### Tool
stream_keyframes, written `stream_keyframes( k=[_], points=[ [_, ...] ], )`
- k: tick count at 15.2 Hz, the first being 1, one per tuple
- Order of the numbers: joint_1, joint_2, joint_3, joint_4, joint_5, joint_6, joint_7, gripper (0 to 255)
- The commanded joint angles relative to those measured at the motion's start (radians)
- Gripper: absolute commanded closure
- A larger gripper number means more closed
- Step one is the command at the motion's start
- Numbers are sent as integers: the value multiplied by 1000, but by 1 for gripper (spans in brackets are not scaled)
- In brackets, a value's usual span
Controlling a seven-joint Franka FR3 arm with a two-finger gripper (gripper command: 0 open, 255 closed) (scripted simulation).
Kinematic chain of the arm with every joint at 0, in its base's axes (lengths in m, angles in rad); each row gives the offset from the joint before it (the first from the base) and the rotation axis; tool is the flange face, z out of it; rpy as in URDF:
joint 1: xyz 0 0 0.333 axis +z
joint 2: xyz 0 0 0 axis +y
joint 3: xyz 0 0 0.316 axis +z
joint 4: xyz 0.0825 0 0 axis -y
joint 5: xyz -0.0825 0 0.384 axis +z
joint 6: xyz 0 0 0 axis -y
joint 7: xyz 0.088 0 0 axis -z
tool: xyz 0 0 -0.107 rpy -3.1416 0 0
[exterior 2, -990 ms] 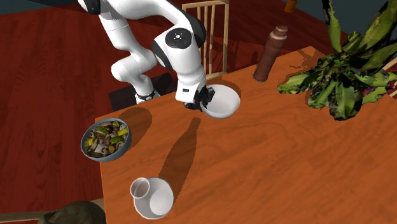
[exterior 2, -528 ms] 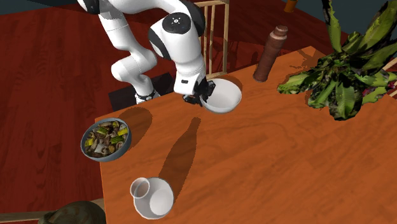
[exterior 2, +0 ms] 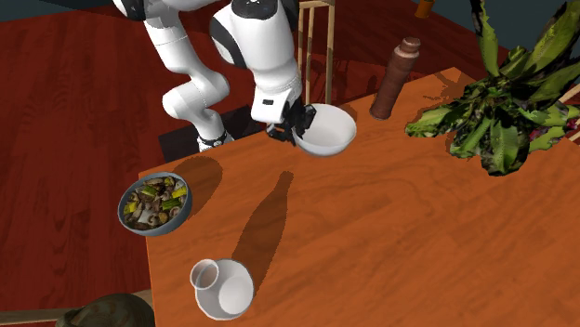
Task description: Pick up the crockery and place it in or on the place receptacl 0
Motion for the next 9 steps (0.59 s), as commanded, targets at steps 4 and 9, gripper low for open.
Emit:
stream_keyframes(
  k=[4,9],
  points=[
    [-1,7,-3,74,-4,-66,12,255],
    [-18,-15,-36,90,-12,-113,-26,255]
  ],
)
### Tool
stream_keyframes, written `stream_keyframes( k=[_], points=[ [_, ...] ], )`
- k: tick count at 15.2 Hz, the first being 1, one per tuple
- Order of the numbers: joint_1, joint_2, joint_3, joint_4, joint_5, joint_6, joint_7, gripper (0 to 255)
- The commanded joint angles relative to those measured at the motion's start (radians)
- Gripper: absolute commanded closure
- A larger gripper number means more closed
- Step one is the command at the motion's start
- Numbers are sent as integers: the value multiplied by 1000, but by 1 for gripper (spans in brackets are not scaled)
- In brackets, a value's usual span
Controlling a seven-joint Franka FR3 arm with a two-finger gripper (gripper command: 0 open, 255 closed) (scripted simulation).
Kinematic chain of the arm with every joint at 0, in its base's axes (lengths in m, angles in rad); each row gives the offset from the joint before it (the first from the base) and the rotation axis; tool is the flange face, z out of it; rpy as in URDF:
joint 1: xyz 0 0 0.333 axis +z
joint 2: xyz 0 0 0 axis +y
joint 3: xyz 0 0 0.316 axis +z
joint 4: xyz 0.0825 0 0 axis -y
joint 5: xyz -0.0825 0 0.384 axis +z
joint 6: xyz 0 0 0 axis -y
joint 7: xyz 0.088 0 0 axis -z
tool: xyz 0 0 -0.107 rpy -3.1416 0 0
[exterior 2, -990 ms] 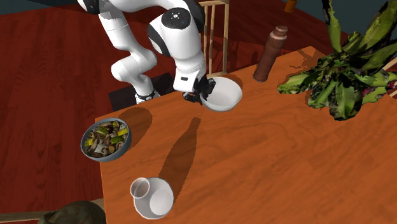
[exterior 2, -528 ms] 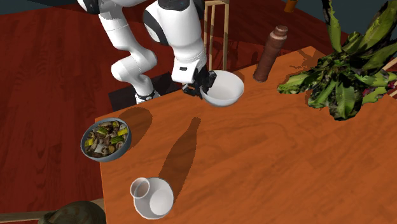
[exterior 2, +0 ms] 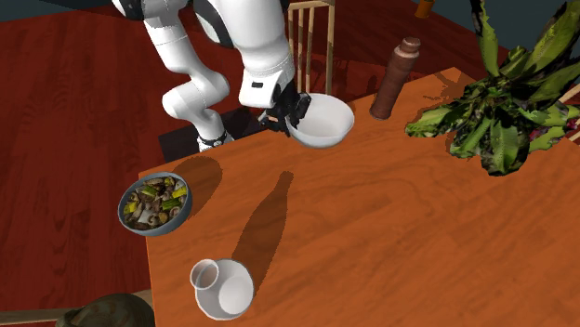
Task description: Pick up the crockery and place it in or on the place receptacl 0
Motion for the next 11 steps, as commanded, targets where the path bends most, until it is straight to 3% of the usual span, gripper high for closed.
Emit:
stream_keyframes(
  k=[1,11],
  points=[
    [-16,-17,-30,-12,-7,-14,-42,255],
    [-100,-84,-200,-42,-71,-98,-269,255]
  ],
)
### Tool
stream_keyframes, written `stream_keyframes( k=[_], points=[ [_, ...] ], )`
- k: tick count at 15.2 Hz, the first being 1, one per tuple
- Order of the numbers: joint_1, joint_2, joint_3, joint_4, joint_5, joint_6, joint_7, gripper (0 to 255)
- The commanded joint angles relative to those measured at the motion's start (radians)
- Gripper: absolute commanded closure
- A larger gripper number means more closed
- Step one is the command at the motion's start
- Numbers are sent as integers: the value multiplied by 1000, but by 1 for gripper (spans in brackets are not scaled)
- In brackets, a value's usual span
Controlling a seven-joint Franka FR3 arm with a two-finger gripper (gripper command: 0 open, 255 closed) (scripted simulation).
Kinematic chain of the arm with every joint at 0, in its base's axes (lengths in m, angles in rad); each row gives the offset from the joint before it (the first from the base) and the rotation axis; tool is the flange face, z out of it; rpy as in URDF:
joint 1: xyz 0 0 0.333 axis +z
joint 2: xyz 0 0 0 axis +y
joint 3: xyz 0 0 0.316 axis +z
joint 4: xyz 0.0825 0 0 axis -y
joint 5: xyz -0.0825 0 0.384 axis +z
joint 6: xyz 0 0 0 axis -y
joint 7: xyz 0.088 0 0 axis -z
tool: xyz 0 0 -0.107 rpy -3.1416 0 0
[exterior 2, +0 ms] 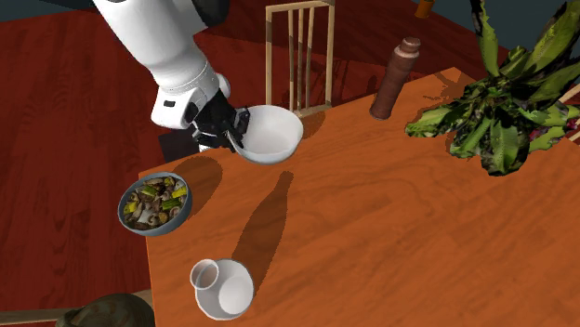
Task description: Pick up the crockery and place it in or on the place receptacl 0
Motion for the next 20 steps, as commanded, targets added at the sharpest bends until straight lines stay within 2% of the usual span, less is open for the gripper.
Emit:
stream_keyframes(
  k=[1,11,20],
  points=[
    [-16,-7,-33,1,-14,-17,-45,255],
    [-90,47,-220,95,-78,-95,-290,255],
    [-148,204,-408,279,-78,-166,-543,255]
  ],
)
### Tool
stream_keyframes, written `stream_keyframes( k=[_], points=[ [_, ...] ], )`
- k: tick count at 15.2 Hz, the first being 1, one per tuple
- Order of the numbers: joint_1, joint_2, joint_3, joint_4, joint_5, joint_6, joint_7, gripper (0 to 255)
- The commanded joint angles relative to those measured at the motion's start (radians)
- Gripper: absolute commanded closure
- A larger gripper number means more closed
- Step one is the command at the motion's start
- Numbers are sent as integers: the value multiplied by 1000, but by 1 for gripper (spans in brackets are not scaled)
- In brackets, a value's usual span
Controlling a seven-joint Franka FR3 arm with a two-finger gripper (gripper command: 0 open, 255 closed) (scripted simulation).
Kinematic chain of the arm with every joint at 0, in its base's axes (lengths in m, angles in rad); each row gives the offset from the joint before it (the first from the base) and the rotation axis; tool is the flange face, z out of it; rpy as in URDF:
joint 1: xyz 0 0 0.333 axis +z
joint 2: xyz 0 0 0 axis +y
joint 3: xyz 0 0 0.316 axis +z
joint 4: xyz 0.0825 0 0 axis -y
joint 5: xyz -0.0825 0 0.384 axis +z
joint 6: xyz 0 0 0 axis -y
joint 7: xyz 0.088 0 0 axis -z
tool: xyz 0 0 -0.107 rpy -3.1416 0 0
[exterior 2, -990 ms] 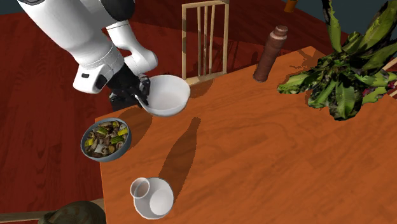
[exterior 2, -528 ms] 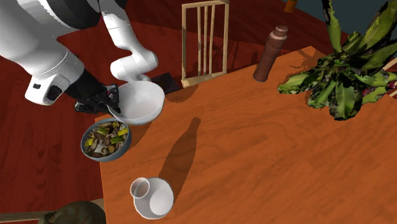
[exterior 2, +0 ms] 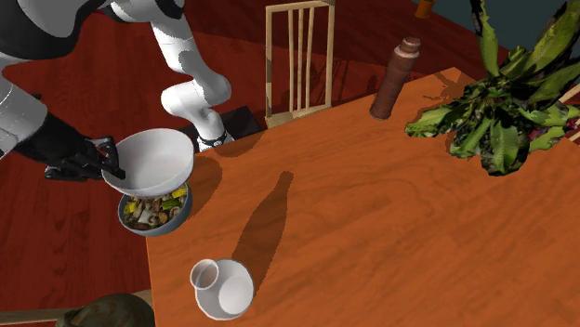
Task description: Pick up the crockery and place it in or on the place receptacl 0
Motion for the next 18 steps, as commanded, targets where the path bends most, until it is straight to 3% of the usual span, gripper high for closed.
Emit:
stream_keyframes(
  k=[1,3,18],
  points=[
    [-14,53,-46,65,12,-26,-64,255],
    [-35,123,-101,137,35,-51,-142,255],
    [-39,75,-89,-110,9,157,-151,255]
  ],
)
